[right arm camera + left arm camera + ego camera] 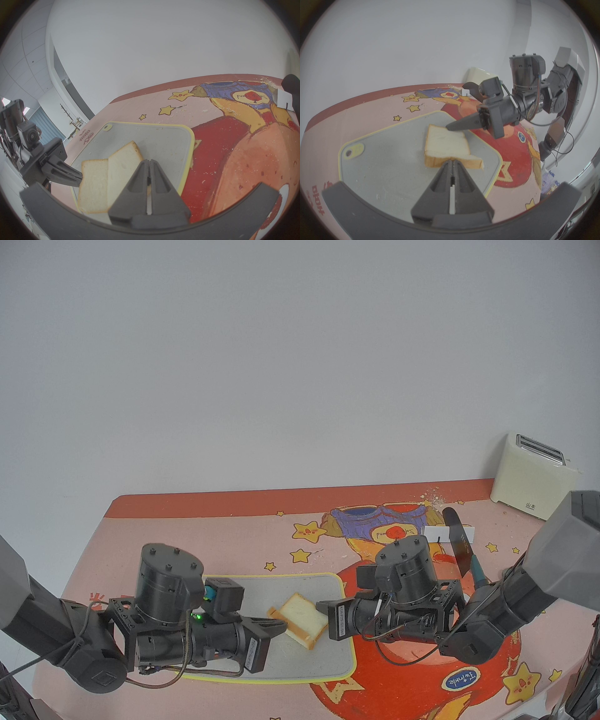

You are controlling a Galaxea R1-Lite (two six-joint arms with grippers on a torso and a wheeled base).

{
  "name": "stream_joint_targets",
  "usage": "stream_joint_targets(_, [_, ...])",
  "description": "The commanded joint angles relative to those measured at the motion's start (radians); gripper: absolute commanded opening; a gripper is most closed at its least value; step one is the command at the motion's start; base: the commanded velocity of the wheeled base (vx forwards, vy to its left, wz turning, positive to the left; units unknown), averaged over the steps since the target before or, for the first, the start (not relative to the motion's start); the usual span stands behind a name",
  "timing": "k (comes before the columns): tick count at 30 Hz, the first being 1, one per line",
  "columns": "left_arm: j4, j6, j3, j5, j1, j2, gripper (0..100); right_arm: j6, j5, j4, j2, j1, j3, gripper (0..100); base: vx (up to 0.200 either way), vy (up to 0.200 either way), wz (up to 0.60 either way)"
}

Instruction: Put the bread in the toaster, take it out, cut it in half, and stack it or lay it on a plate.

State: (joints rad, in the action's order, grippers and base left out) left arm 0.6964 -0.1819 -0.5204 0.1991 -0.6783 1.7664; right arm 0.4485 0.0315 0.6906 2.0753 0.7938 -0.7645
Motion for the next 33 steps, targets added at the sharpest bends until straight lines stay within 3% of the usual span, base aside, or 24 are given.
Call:
stream_joint_targets(1, [0.003,-0.016,-0.076,-0.004,0.0,0.051,0,0.001,0.001,-0.003,-0.001,0.004,0.014,0,0.0,0.0,0.0])
stream_joint_targets(11, [0.153,-0.031,-0.038,-0.03,0.006,0.099,0,0.002,-0.001,-0.002,-0.008,-0.011,0.022,0,0.0,0.0,0.0])
stream_joint_targets(22, [0.141,-0.036,0.138,-0.023,0.003,-0.09,0,0.004,-0.001,0.0,-0.008,-0.021,0.02,0,0.0,0.0,0.0])
stream_joint_targets(29, [0.13,-0.036,0.155,-0.023,-0.001,-0.088,0,0.004,-0.002,0.0,-0.008,-0.021,0.019,0,0.0,0.0,0.0])
stream_joint_targets(33, [0.134,-0.036,0.146,-0.014,-0.021,0.004,0,0.004,-0.002,0.0,-0.001,-0.021,0.019,0,0.0,0.0,0.0])
